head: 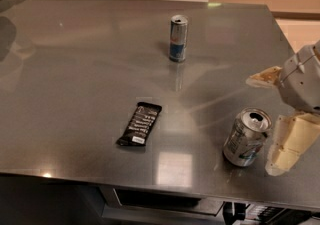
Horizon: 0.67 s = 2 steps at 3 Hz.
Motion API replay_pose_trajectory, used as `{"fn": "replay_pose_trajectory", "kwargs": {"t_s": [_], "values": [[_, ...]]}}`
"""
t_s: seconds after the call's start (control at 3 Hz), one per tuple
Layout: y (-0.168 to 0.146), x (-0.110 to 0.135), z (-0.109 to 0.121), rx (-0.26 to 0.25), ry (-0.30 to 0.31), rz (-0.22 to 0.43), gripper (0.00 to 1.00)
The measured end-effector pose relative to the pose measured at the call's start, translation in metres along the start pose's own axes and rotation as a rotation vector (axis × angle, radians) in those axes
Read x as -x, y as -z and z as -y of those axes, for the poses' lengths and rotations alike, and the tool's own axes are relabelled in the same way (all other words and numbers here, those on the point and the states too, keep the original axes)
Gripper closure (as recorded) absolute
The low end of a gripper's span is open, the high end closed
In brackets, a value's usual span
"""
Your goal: Move 7up can near redbull can
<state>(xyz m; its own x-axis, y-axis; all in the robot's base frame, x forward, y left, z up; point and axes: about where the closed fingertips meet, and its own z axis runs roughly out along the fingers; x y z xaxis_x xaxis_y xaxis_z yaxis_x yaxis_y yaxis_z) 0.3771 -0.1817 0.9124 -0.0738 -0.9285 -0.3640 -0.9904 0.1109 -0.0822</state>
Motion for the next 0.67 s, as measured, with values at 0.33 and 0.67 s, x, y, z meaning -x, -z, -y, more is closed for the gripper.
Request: {"fn": "replay_pose_trajectory", "kwargs": {"t_s": [0.33,0.67], "values": [[-0.0063,0.0016,-0.0065,0.025,0.010,0.012,0.18],[-0.0091,0.0040,-0.0091,0.039,0.015,0.025,0.41]]}}
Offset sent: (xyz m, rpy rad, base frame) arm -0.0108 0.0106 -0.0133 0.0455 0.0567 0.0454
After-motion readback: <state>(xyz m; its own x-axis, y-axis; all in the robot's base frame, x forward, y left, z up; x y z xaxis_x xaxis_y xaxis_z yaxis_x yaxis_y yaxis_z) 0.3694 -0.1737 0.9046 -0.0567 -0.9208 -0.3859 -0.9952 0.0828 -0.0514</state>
